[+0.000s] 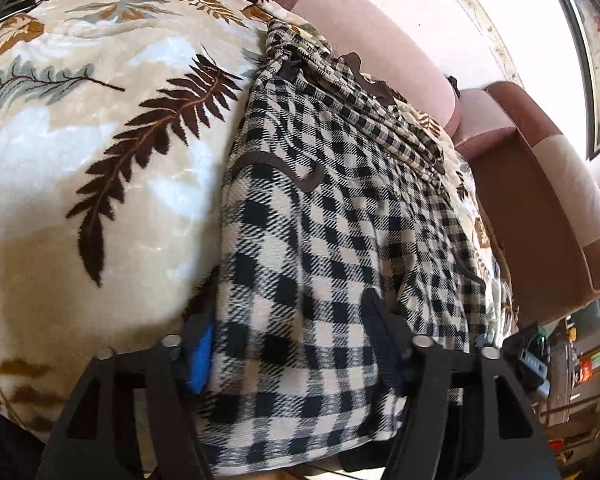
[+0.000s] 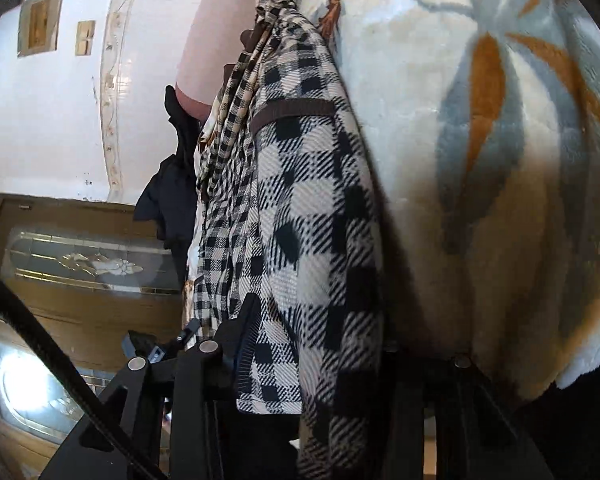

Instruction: Fold large clothes

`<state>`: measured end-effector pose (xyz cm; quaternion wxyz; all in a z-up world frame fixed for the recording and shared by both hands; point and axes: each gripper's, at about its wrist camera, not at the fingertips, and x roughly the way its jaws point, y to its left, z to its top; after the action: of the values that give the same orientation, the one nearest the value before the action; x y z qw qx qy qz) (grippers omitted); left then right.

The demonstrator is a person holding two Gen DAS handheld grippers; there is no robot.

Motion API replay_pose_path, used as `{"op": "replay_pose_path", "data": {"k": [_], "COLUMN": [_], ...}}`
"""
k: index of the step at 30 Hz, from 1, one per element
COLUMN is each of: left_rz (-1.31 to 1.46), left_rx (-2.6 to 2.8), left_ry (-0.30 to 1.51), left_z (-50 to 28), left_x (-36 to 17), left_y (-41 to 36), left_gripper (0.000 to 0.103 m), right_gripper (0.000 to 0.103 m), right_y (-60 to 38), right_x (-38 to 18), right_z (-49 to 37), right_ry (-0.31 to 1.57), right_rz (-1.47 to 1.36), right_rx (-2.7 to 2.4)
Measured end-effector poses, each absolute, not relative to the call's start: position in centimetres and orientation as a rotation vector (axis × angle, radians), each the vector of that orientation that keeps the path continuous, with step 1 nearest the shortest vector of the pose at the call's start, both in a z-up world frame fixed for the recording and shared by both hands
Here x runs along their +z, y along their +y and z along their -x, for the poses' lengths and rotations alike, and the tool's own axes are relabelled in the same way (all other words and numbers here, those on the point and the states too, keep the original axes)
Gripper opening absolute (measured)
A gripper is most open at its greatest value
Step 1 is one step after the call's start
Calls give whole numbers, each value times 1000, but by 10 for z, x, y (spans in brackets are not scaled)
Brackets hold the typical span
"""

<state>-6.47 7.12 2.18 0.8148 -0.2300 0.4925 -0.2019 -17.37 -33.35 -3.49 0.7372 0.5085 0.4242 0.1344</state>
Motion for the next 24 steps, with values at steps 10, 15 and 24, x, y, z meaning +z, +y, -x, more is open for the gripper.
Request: {"op": "replay_pose_path", "data": {"k": [10,15,24], "left_rz": [236,277,262], "left_rx": [-260,-257,-295], "left_ry": [1102,1076,1045], "left_z": [72,81,117], "left_x": [31,44,64], "left_y": [45,58,72], "left_gripper": [8,7,6], "right_gripper": [19,9,8], "right_y": [-311,-314,-307], "right_x": [-13,-4,23], "right_z": [181,180,216], "right_ry": [937,929,929], "right_rz": [-898,-927,-860], "right_rx": [167,164,260]}}
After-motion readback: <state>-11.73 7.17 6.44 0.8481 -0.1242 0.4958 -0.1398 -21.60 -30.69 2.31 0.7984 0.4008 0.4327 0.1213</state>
